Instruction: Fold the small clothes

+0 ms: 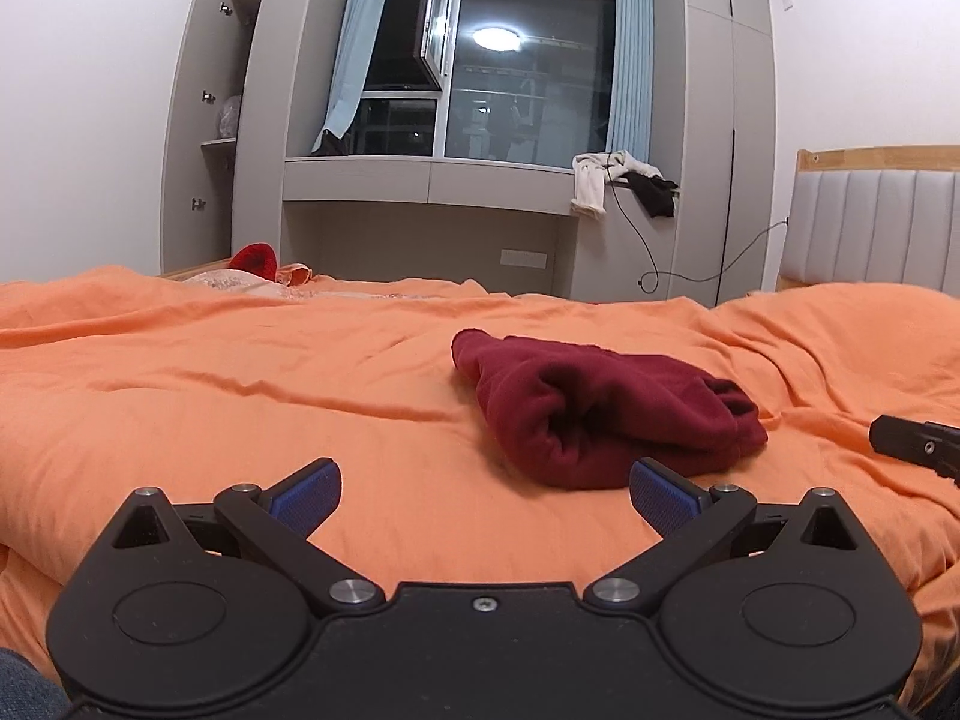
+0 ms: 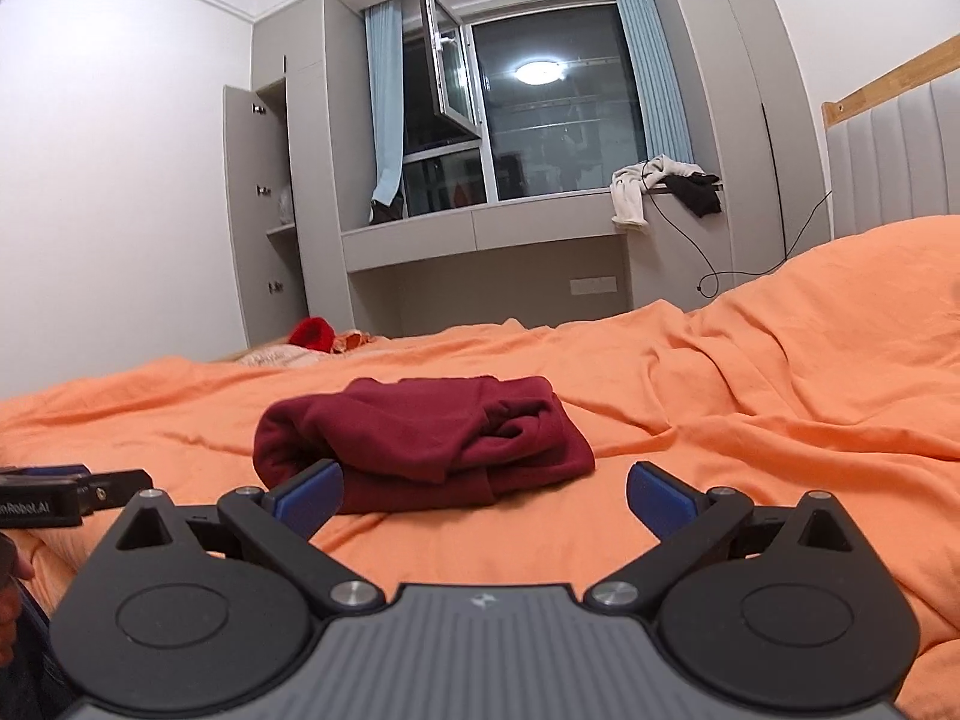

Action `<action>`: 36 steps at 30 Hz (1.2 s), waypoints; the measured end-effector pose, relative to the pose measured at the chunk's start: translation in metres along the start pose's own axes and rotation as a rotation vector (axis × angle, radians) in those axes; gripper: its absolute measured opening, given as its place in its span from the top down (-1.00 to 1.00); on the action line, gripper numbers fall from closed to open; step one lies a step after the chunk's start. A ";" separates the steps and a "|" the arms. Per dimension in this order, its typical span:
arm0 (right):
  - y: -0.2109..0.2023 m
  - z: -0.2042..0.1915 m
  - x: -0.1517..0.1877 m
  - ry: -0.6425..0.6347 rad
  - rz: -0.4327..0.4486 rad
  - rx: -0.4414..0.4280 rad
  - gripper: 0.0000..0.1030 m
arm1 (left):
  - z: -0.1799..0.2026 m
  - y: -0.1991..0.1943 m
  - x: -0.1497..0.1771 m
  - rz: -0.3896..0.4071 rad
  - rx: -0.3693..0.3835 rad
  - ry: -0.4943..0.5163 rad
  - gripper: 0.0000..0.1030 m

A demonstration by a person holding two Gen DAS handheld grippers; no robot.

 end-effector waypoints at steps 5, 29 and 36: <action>0.002 0.003 0.002 -0.002 -0.009 0.011 -1.00 | -0.003 -0.002 0.000 -0.003 0.000 -0.010 -0.99; 0.005 -0.003 0.008 -0.034 -0.030 -0.003 -1.00 | 0.001 0.003 0.001 -0.020 -0.003 0.004 -0.99; 0.004 -0.002 0.009 -0.040 -0.036 -0.005 -1.00 | 0.001 0.005 0.002 -0.023 -0.003 0.006 -0.99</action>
Point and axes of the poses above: each gripper's, at about its wrist camera, not at the fingertips, and y roughly the way its jaws point, z to its right, x to its underside, the point moved 10 cm from there along y, roughly the way its jaws point, and after that the axes turned 10 degrees about z, right-handed, at the moved point
